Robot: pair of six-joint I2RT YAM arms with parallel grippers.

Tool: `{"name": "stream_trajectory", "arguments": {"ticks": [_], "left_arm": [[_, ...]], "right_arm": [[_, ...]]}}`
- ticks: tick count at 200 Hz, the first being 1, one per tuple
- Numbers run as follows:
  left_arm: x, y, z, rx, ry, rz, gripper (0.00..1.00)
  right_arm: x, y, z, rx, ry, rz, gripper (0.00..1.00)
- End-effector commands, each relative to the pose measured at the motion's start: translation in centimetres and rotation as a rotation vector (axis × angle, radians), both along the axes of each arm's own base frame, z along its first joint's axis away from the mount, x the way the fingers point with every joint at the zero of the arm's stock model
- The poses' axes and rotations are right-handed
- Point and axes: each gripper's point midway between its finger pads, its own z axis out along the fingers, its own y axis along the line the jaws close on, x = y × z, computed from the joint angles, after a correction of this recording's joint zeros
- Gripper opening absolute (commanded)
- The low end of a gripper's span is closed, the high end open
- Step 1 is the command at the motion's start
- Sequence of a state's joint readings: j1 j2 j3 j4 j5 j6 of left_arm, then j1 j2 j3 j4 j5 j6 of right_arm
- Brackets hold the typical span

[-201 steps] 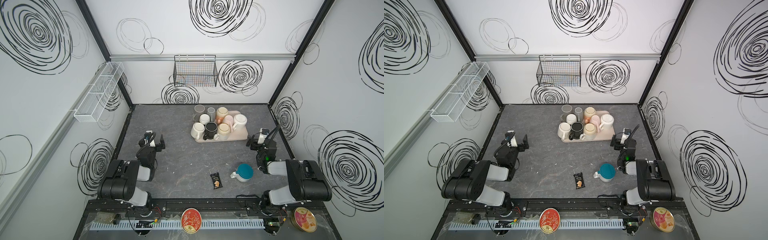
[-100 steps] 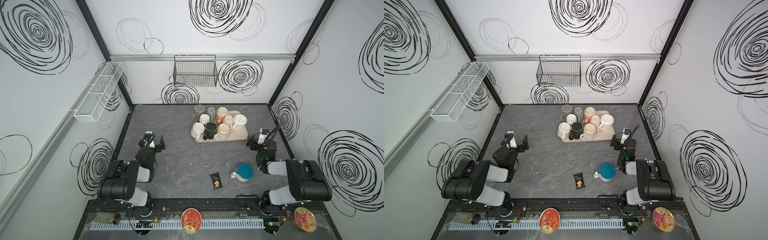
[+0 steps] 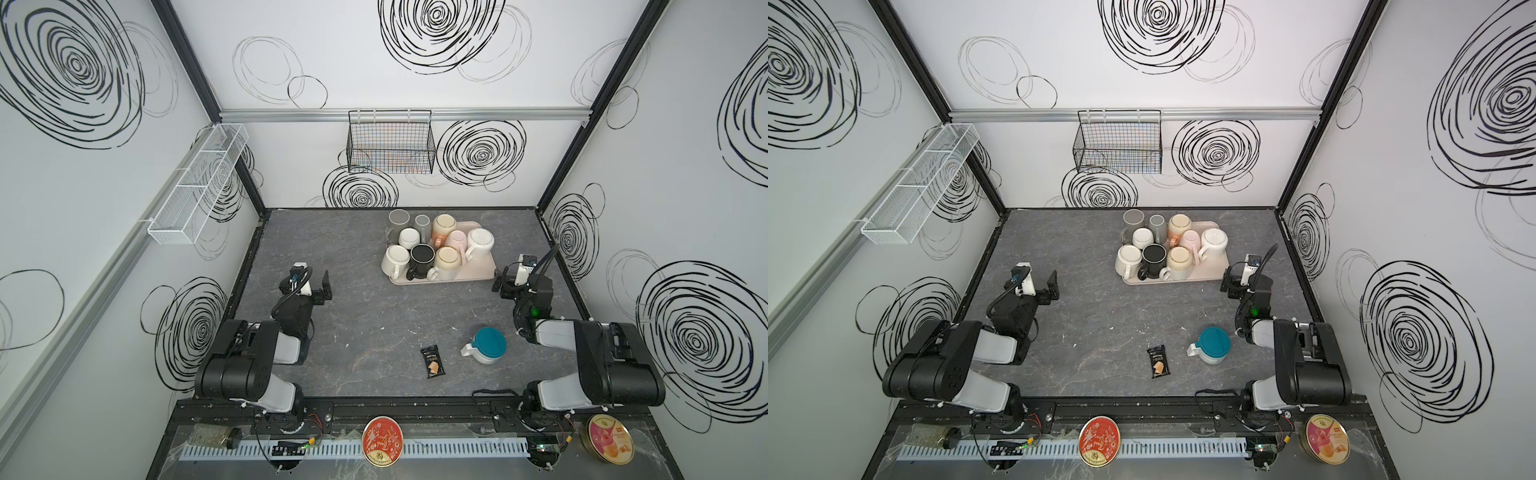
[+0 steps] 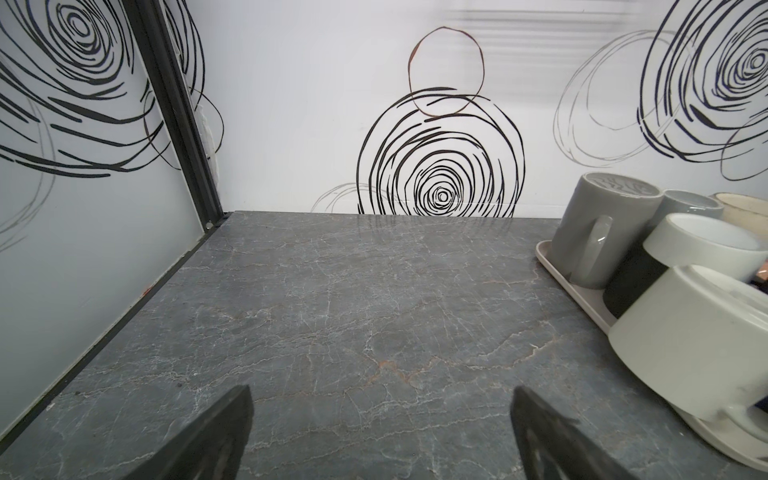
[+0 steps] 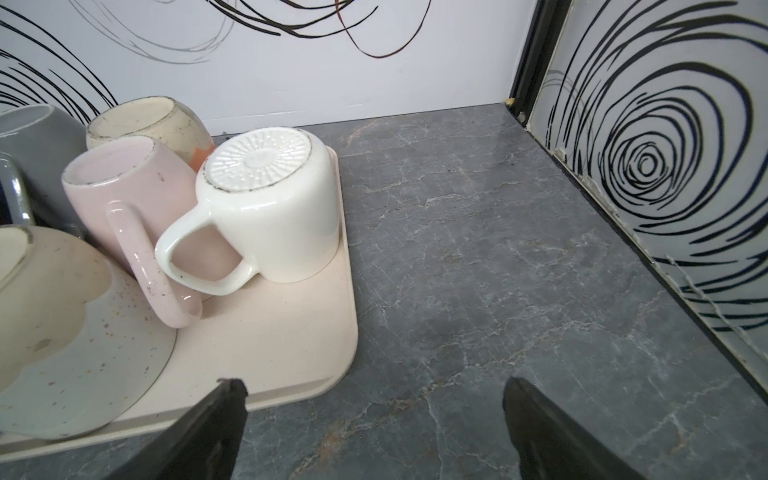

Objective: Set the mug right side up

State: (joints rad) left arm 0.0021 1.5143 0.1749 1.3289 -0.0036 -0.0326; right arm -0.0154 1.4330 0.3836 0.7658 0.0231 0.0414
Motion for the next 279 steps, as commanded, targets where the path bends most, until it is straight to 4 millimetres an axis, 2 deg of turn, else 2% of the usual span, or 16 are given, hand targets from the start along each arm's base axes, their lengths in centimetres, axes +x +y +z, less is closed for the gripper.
{"name": "stream_trajectory", "arguments": {"ticks": [1, 16, 36, 58, 77, 103, 125, 152, 167, 187, 203, 227, 256, 279], "left_arm": [[0.5, -0.2, 1.6, 0.020, -0.054, -0.013, 0.99], [0.6, -0.2, 1.6, 0.023, -0.047, -0.010, 0.99], [0.5, -0.1, 1.6, 0.024, -0.049, 0.001, 0.99], [-0.2, 1.0, 2.6, 0.008, -0.076, 0.077, 0.99], [0.2, 0.2, 3.7, 0.044, -0.044, 0.059, 0.99], [1.8, -2.0, 5.3, 0.053, 0.051, 0.035, 0.99], [3.3, -4.8, 6.1, -0.123, 0.090, -0.064, 1.00], [5.4, -8.8, 4.4, -0.341, 0.221, -0.183, 0.92], [6.5, -10.9, 3.6, -0.463, 0.284, -0.257, 0.84], [7.9, -12.6, 2.2, -0.563, 0.351, -0.306, 0.72], [8.8, -13.2, 1.1, -0.616, 0.398, -0.301, 0.64], [9.7, -13.4, -0.7, -0.677, 0.452, -0.274, 0.62], [10.4, -13.6, -1.5, -0.715, 0.455, -0.266, 0.59], [10.7, -12.7, -2.2, -0.732, 0.470, -0.239, 0.56]], "right_arm": [[1.2, -0.8, 2.8, 0.003, 0.025, -0.045, 1.00], [1.7, -2.2, 3.9, 0.023, 0.049, -0.134, 1.00], [2.1, -5.1, 4.7, 0.094, 0.092, -0.284, 0.99], [2.6, -7.3, 3.2, 0.304, 0.224, -0.321, 0.94], [3.4, -8.2, 1.6, 0.502, 0.327, -0.296, 0.87], [4.8, -6.6, -1.2, 0.667, 0.466, -0.164, 0.73], [5.2, -4.4, -3.7, 0.685, 0.548, -0.099, 0.68], [5.5, -2.0, -5.7, 0.649, 0.608, -0.043, 0.69], [5.9, -1.2, -6.4, 0.627, 0.626, -0.017, 0.69], [6.5, -0.4, -7.0, 0.615, 0.642, 0.018, 0.68], [7.0, 0.5, -7.5, 0.595, 0.664, 0.050, 0.63], [7.4, 1.8, -8.3, 0.551, 0.704, 0.088, 0.53], [7.7, 3.5, -9.4, 0.506, 0.742, 0.134, 0.40], [8.4, 4.4, -9.6, 0.493, 0.763, 0.170, 0.26]]}}
